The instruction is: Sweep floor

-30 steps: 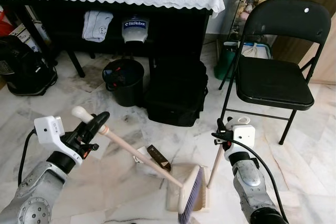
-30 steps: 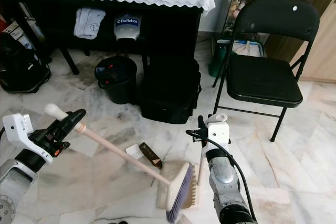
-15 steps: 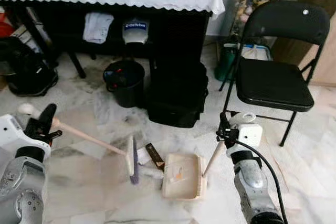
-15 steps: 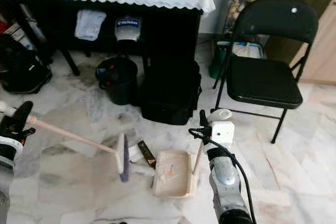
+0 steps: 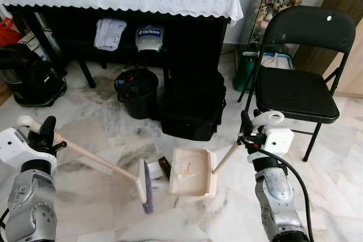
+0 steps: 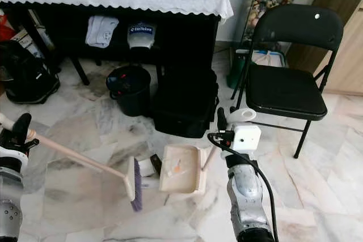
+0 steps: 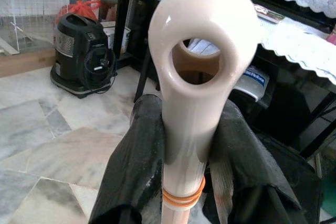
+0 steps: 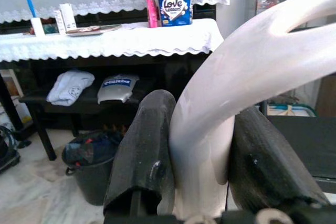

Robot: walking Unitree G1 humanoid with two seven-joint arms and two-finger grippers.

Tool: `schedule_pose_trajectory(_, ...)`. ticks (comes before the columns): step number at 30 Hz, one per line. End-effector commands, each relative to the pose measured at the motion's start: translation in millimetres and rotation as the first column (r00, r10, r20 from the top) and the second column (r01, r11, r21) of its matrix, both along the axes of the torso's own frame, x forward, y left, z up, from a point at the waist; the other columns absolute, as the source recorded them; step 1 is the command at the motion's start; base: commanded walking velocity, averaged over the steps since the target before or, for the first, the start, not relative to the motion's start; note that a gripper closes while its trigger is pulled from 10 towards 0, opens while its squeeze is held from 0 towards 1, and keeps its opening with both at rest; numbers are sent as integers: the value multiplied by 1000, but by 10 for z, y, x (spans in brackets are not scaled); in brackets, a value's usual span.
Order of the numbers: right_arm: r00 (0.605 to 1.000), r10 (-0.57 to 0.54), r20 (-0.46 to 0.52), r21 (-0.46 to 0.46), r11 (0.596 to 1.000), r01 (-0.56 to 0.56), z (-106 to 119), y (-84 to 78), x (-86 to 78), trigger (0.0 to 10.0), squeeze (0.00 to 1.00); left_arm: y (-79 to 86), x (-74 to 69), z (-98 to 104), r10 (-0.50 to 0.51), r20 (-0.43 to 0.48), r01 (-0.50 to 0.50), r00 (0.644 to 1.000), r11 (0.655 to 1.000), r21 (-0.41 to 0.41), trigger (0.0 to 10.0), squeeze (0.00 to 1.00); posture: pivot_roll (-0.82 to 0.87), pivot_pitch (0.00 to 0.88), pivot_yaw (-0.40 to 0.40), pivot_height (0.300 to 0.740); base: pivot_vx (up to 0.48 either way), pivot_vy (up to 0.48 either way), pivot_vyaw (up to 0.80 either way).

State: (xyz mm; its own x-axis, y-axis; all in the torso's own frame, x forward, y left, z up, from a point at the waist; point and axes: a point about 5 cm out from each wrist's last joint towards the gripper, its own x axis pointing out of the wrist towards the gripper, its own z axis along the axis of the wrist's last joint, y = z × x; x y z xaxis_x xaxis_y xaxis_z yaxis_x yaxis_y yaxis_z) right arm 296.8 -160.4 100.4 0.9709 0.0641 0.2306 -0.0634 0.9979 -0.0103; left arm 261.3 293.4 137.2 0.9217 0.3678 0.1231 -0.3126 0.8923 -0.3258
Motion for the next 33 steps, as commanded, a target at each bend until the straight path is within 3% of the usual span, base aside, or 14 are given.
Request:
schedule_pose_trajectory(1, 998, 8, 55, 25, 1000, -9, 135, 28, 10, 10000, 0, -55, 62, 43, -30, 41, 31, 999, 999, -17, 10000, 0, -42, 29, 44, 740, 0, 0, 0)
schedule_pose_trajectory(4, 998, 6, 63, 33, 999, -8, 161, 26, 25, 10000, 0, -103, 99, 53, -64, 65, 69, 996, 995, -77, 10000, 0, -41, 26, 45, 740, 0, 0, 0)
schedule_pose_trajectory(12, 998, 15, 54, 27, 1000, -16, 161, 25, 61, 10000, 0, -189, 139, 105, -137, 87, 144, 987, 986, -85, 10000, 0, -26, 20, 45, 740, 0, 0, 0)
schedule_pose_trajectory(14, 998, 25, 56, 33, 999, -27, 166, 48, 99, 10000, 0, -252, 158, 157, -222, 131, 241, 966, 960, -145, 10000, 0, -11, 4, 51, 740, 0, 0, 0)
schedule_pose_trajectory(19, 997, 34, 74, 40, 998, -37, 217, 94, 158, 10000, 0, -295, 194, 251, -296, 156, 317, 942, 938, -138, 10000, 0, 6, 0, 63, 740, 0, 0, 0)
schedule_pose_trajectory(24, 995, 36, 98, 50, 998, -41, 271, 113, 193, 10000, 0, -237, 208, 360, -266, 183, 292, 946, 948, -127, 10000, 0, 10, 0, 69, 740, 0, 0, 0)
schedule_pose_trajectory(33, 990, 42, 132, 63, 997, -51, 333, 143, 198, 10000, 0, -100, 226, 703, -142, 257, 136, 956, 990, 41, 10000, 0, 14, 0, 75, 740, 0, 0, 0)
